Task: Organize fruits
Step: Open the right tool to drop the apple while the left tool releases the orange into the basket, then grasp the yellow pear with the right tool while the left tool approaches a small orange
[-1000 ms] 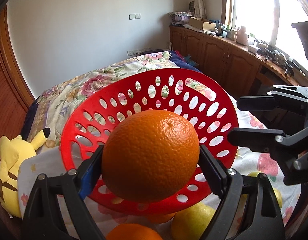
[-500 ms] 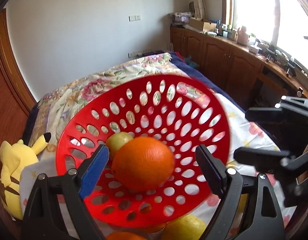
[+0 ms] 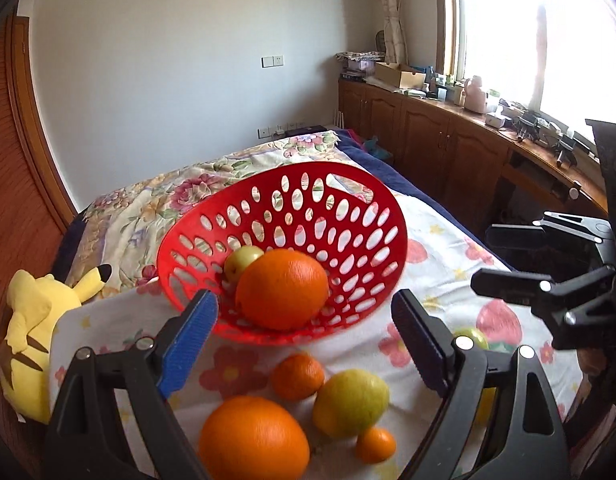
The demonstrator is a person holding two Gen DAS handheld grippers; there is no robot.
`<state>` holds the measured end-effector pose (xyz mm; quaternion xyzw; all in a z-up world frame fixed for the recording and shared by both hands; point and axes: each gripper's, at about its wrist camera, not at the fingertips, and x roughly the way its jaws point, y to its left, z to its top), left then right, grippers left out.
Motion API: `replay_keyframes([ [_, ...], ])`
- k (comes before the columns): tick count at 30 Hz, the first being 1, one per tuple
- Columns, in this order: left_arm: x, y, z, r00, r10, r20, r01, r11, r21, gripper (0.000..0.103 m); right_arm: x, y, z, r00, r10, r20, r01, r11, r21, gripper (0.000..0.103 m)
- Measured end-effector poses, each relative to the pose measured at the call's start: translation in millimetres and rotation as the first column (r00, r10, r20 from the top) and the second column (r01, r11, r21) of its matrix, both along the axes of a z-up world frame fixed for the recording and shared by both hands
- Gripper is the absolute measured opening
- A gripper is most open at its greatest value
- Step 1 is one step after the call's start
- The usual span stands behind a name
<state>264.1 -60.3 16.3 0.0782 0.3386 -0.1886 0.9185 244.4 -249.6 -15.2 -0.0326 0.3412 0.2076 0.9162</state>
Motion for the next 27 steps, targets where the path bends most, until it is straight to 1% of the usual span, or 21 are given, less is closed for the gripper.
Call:
replay_keyframes([
  [4, -29.1, 9.8, -3.3, 0.999, -0.006, 0.035, 0.006, 1.000, -0.005, 0.089, -21.0, -0.2, -3.8, 1.000, -0.014, 0.011, 0.014, 1.000, 0.013, 0.064],
  [9, -60.7, 25.5, -12.5, 0.998, 0.011, 0.063, -0.010, 1.000, -0.006, 0.089, -48.9, 5.6, -12.0, 0.998, -0.039, 0.050, 0.039, 0.999, -0.003, 0.064],
  [12, -77.4, 40.2, -23.8, 0.998, 0.030, 0.050, -0.030, 0.999, -0.017, 0.089, -60.6, 8.3, -24.2, 0.998, -0.053, 0.036, 0.054, 0.999, -0.008, 0.064],
  [17, -94.6, 57.7, -40.3, 0.998, 0.055, 0.017, -0.054, 0.998, -0.028, 0.089, -78.8, 8.6, -45.4, 0.997, -0.072, 0.023, 0.073, 0.997, -0.036, 0.065],
  [22, -114.8, 75.8, -53.3, 0.996, 0.086, -0.001, -0.086, 0.995, -0.042, 0.089, -92.2, 9.0, -56.7, 0.995, -0.093, 0.026, 0.094, 0.995, -0.042, 0.067],
  [27, -129.7, 87.1, -68.6, 0.993, 0.115, -0.015, -0.115, 0.993, -0.034, 0.089, -97.0, 12.5, -64.4, 0.994, -0.104, 0.027, 0.106, 0.992, -0.066, 0.068],
])
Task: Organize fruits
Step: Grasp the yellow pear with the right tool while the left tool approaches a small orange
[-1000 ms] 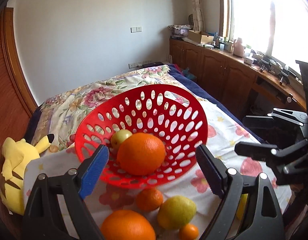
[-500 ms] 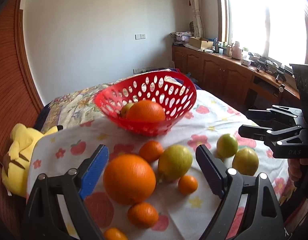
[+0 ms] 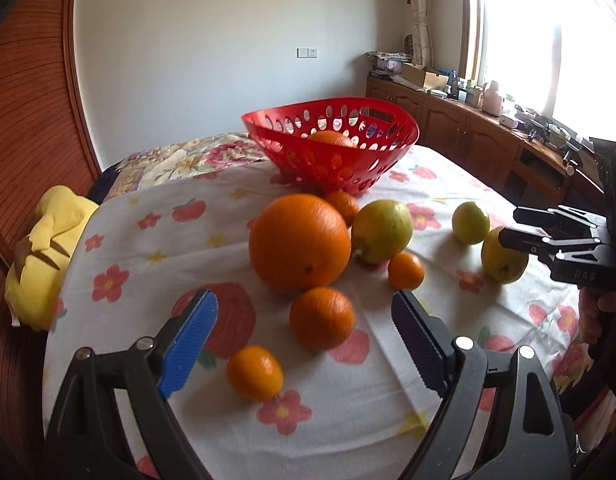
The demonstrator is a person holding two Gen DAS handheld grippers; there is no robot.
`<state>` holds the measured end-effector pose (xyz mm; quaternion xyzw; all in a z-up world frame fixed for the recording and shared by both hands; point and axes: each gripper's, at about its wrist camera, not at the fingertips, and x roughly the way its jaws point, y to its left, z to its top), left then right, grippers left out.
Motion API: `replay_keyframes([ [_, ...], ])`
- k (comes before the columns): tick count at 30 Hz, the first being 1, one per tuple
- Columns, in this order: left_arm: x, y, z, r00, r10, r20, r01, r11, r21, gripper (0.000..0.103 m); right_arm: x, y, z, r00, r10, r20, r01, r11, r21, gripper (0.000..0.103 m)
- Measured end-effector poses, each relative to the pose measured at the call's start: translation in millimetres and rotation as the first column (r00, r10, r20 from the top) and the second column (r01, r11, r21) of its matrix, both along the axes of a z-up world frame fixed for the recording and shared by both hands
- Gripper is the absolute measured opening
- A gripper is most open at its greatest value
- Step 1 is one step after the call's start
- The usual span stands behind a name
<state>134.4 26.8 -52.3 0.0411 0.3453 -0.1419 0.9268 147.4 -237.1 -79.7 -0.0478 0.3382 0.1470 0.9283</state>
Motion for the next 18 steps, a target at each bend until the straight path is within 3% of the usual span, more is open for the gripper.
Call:
replay_keyframes([
  [7, -4.2, 20.3, -27.6, 0.997, 0.063, -0.039, -0.063, 0.998, -0.010, 0.089, 0.9, -1.7, -6.7, 1.000, -0.006, -0.007, 0.006, 1.000, -0.015, 0.069],
  [18, -5.3, 29.1, -47.6, 0.995, 0.086, -0.054, -0.087, 0.996, -0.011, 0.088, -0.7, -5.0, -21.5, 1.000, -0.017, -0.019, 0.016, 0.999, -0.036, 0.071],
])
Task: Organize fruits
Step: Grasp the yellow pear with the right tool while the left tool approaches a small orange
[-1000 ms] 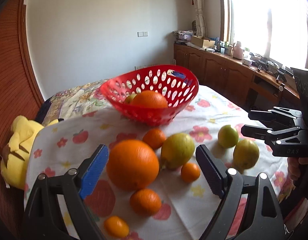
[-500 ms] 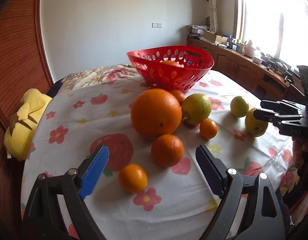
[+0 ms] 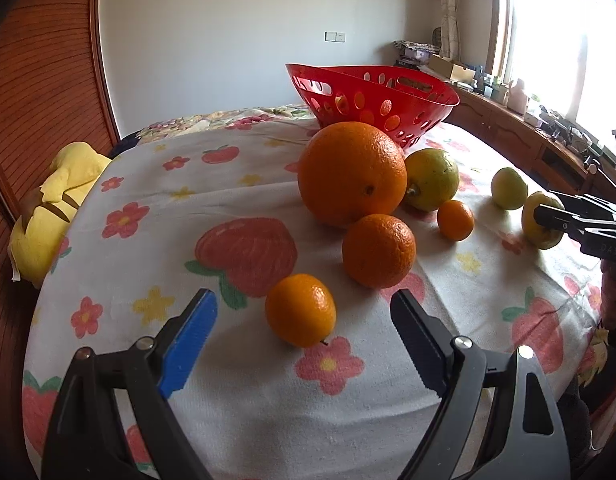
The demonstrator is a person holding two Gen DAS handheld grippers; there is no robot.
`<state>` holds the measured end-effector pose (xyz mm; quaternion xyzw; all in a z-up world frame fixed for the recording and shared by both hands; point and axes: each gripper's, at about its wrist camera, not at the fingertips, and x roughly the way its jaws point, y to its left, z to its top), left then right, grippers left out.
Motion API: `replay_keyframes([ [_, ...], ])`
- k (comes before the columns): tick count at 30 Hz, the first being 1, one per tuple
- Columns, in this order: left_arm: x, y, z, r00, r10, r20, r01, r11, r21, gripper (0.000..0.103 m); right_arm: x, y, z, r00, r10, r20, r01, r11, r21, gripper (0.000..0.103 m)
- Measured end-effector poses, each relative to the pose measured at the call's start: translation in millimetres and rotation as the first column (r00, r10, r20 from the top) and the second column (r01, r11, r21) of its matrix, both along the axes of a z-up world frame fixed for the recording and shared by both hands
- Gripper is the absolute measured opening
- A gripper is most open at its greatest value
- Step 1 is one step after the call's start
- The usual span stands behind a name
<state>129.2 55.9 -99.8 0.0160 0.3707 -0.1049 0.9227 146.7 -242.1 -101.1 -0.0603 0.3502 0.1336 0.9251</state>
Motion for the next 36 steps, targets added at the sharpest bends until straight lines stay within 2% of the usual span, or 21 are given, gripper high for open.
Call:
replay_keyframes([
  [7, 3.1, 0.9, -1.0, 1.000, -0.006, -0.005, 0.005, 1.000, -0.004, 0.085, 0.0, 2.3, -7.6, 1.000, 0.009, -0.023, -0.008, 1.000, 0.008, 0.076],
  [17, 3.9, -1.6, -1.7, 1.000, -0.005, -0.016, 0.005, 1.000, -0.001, 0.084, 4.3, 3.2, -14.4, 0.999, 0.007, -0.051, -0.007, 1.000, 0.007, 0.076],
  [22, 2.7, -1.4, -1.7, 1.000, -0.006, -0.028, 0.006, 1.000, 0.006, 0.074, 1.7, 6.3, -15.0, 0.999, 0.004, -0.036, -0.005, 1.000, -0.019, 0.076],
  [24, 3.7, 0.8, -2.2, 0.999, 0.008, -0.048, -0.008, 1.000, 0.006, 0.063, 1.0, 7.3, -15.4, 0.999, 0.005, -0.032, -0.005, 1.000, -0.029, 0.076],
  [27, 2.3, 3.9, -1.7, 0.999, 0.001, -0.054, -0.002, 1.000, -0.005, 0.057, 0.7, 6.4, -15.9, 0.999, 0.003, -0.033, -0.004, 1.000, -0.023, 0.076],
  [32, 2.3, 2.9, -3.0, 0.998, -0.008, -0.054, 0.008, 1.000, -0.009, 0.055, 1.6, 4.9, -15.9, 0.999, 0.001, -0.039, -0.002, 1.000, -0.005, 0.076],
  [36, 4.1, -1.9, -5.2, 0.998, -0.017, -0.062, 0.017, 1.000, -0.012, 0.044, 1.9, 5.5, -16.3, 0.999, 0.004, -0.045, -0.004, 1.000, -0.007, 0.076],
])
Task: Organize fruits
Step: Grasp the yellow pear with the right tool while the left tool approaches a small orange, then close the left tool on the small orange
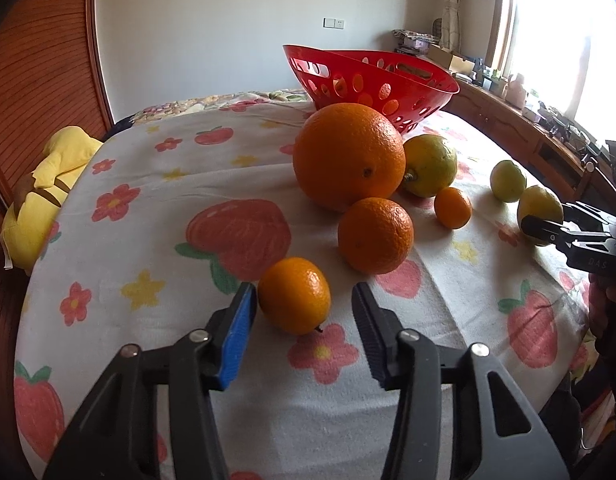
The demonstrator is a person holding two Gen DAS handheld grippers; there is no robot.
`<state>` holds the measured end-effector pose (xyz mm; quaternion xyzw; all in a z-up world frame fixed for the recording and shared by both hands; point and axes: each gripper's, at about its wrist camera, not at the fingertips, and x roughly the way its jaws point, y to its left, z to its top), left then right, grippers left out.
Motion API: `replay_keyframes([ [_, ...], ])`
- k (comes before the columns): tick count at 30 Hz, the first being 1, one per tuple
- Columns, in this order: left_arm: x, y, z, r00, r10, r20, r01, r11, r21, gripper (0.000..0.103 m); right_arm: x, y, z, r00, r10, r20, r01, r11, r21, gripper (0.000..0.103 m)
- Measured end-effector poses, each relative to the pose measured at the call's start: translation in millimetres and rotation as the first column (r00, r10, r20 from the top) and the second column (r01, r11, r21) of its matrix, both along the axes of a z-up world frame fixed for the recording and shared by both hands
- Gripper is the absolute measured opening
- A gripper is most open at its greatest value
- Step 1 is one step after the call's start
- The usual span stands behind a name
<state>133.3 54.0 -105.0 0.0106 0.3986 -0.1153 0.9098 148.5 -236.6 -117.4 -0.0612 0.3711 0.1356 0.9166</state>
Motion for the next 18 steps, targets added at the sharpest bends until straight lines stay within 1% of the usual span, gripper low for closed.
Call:
replay_keyframes([
  [1, 0.1, -1.5, -0.1, 1.000, 0.000, 0.000, 0.000, 1.000, 0.005, 0.041, 0.3, 0.0, -0.1, 1.000, -0.001, -0.001, 0.001, 1.000, -0.002, 0.076],
  [2, 0.7, -2.4, -0.8, 1.000, -0.002, -0.004, 0.002, 1.000, 0.009, 0.036, 0.8, 0.4, -0.2, 1.000, -0.002, -0.003, 0.002, 1.000, -0.003, 0.076],
  [3, 1.2, -2.6, -1.1, 1.000, -0.002, -0.007, 0.002, 1.000, 0.009, 0.035, 1.2, 0.5, -0.3, 1.000, -0.003, -0.005, 0.003, 1.000, -0.005, 0.076],
  [13, 7.1, 1.1, -5.4, 1.000, 0.011, -0.028, -0.011, 1.000, 0.010, 0.035, 1.6, 1.0, -0.7, 1.000, -0.004, -0.007, 0.004, 1.000, -0.006, 0.076],
  [18, 5.8, 0.4, -6.1, 1.000, 0.010, -0.022, -0.010, 1.000, 0.015, 0.034, 1.6, 1.4, -0.7, 1.000, -0.003, -0.007, 0.003, 1.000, -0.005, 0.076],
])
